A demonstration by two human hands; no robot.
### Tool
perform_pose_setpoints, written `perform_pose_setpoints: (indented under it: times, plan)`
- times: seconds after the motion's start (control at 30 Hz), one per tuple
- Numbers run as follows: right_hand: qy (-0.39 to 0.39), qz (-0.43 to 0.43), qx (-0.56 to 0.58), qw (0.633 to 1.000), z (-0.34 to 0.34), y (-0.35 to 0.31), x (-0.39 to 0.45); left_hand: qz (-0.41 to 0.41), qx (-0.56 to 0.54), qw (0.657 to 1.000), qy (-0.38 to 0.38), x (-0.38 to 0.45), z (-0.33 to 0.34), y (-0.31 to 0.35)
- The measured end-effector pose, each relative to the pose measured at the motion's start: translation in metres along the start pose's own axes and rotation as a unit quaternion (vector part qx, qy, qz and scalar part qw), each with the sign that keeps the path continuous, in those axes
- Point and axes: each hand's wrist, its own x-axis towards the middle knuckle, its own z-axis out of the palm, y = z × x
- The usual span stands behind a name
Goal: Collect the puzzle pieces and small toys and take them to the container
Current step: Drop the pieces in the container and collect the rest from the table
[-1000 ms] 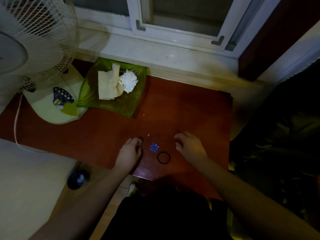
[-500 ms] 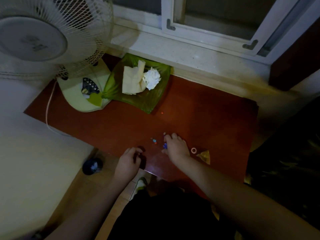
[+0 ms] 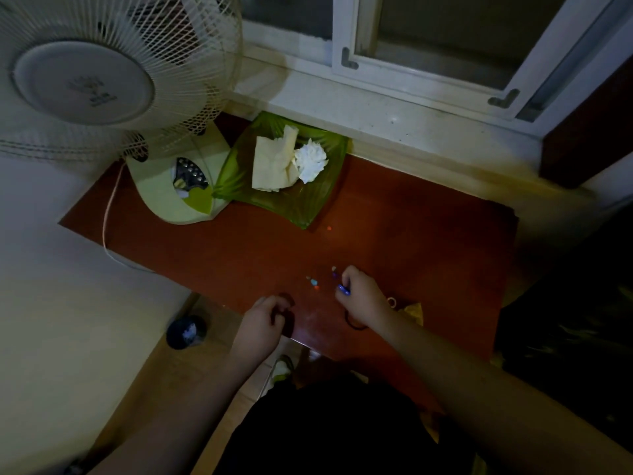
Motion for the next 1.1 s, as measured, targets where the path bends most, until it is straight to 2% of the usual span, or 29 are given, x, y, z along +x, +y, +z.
perform_pose_setpoints:
  times: [0.13,0.23,0.3,0.5,0.6,0.73,0.9,1.1]
  plan:
    - [-0.014,0.029,0.091,0.995,-0.005,-0.001,0.003,0.017,-0.007,1.000,-0.005,0.006,-0.003,0.005]
    - [-0.044,0.063,0.204,0.976,-0.005,-0.009,0.005,0.015,-0.014,1.000,0.001,0.007,-0.005,0.008]
    - [-0.054,0.059,0.208,0.975,-0.002,-0.017,0.006,0.012,-0.021,1.000,0.002,0.006,-0.007,0.008]
    - [0.040,-0.038,0.021,0.998,0.018,-0.034,0.016,0.010,-0.021,1.000,0.005,0.002,-0.014,0.001]
    - [0.001,-0.046,-0.098,0.994,0.033,-0.043,0.019,0.003,-0.030,0.999,0.028,0.004,-0.022,-0.003]
    - [-0.018,-0.060,-0.284,0.957,0.051,-0.047,0.020,0.010,-0.020,0.999,0.038,0.005,-0.034,-0.007]
    - [0.024,-0.116,-0.342,0.932,0.060,-0.041,0.029,0.008,-0.025,0.999,0.039,0.003,-0.041,-0.014]
    - [0.039,-0.166,-0.368,0.914,0.062,-0.034,0.026,0.008,-0.020,0.999,0.031,0.000,-0.039,-0.023]
